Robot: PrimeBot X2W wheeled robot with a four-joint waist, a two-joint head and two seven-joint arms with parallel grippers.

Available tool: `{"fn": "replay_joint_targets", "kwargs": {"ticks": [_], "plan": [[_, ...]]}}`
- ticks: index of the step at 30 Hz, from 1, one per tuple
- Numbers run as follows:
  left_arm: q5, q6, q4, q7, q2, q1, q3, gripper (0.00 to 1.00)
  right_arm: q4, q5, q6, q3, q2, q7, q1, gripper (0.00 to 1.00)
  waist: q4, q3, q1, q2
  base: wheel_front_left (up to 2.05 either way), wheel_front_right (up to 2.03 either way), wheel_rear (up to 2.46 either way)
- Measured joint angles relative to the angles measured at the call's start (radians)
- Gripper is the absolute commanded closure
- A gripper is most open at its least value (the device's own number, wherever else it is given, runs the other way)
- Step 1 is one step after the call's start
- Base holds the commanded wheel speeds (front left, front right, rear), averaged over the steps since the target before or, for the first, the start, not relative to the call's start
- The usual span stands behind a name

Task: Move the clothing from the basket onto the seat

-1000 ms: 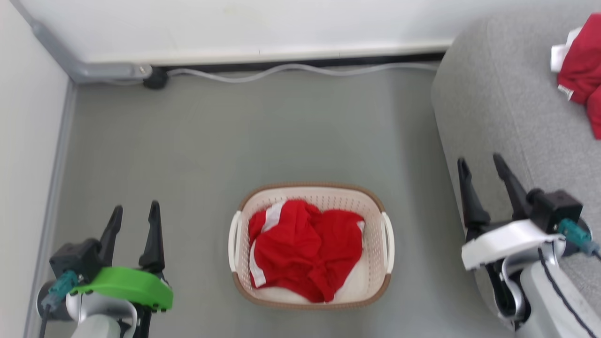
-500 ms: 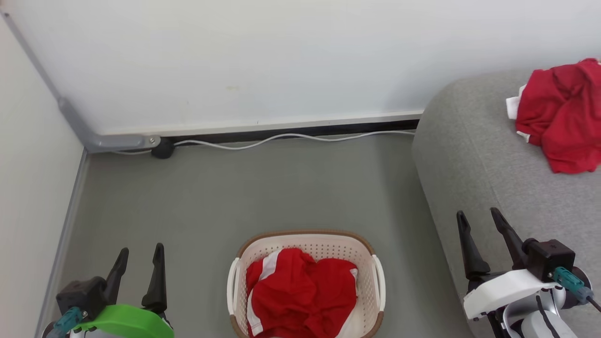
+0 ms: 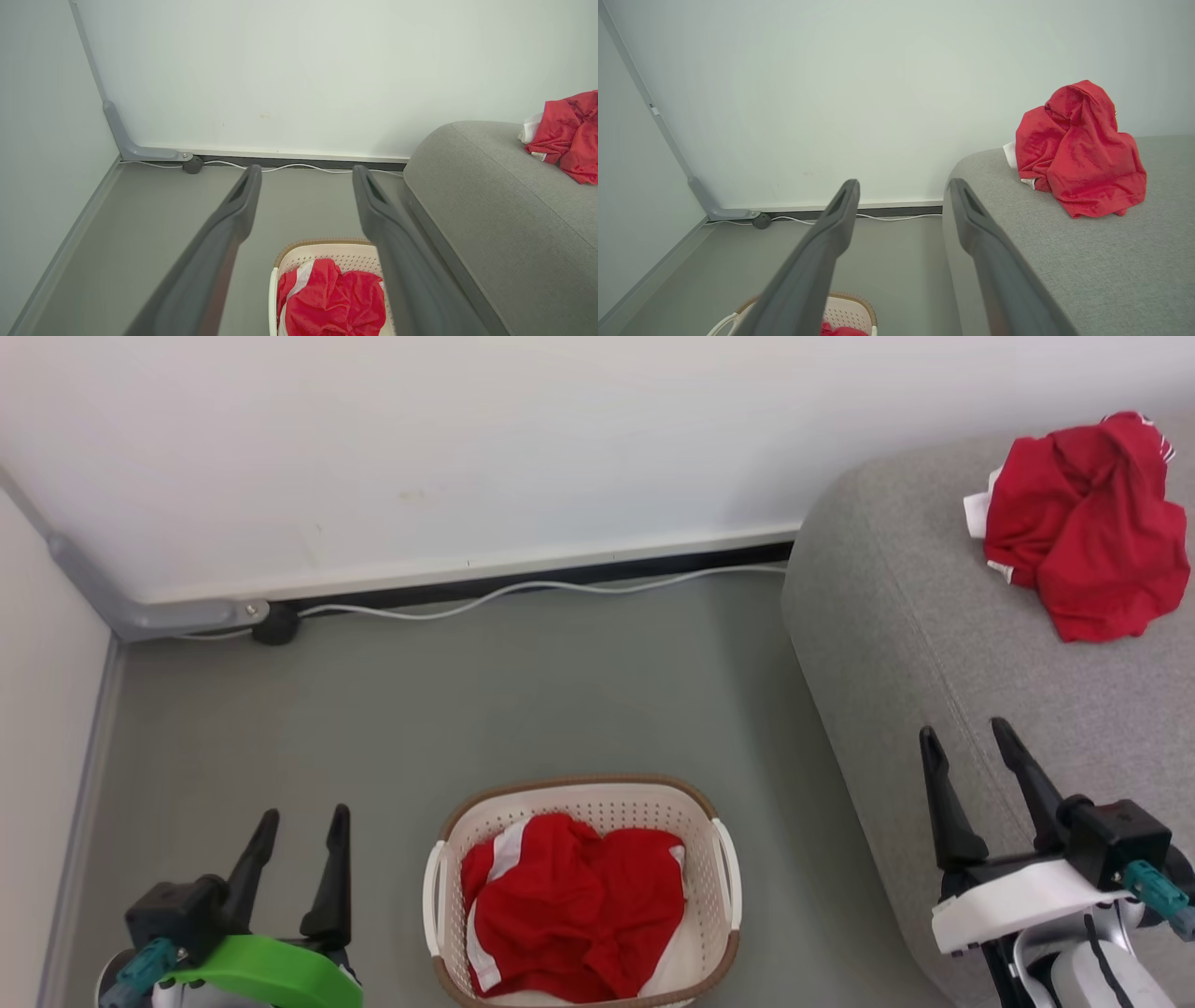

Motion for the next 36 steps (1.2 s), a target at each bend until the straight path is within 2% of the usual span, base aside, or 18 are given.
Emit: {"fn": "replay_joint_targets", "kwargs": {"ticks": [6, 17, 30, 36], "plan": [[0.024, -0.015, -0.027, 0.045, 0.003, -0.016, -0.053, 0.0, -0.06, -0.027, 0.0, -0.002, -0.008, 0.0, -0.056, 0.0, -0.014, 0.068, 0.0, 0.0, 0.0, 0.0, 0.0], [0.101, -0.04, -0.056, 0.147, 0.0, -0.159, -0.156, 0.0, -0.136, -0.049, 0.002, -0.007, -0.007, 0.0, -0.196, 0.0, -0.043, 0.215, 0.0, 0.0, 0.0, 0.0, 0.0], [0.18, -0.049, -0.017, 0.294, 0.006, -0.305, -0.225, 0.0, -0.185, -0.059, 0.019, 0.018, 0.051, 0.0, -0.348, 0.0, -0.096, 0.395, 0.0001, 0.0, 0.0, 0.0, 0.0], [0.229, -0.049, 0.026, 0.368, 0.042, -0.381, -0.234, 0.0, -0.207, -0.062, 0.028, 0.022, 0.078, 0.0, -0.421, 0.0, -0.13, 0.478, 0.0001, 0.0, 0.0, 0.0, 0.0]]}}
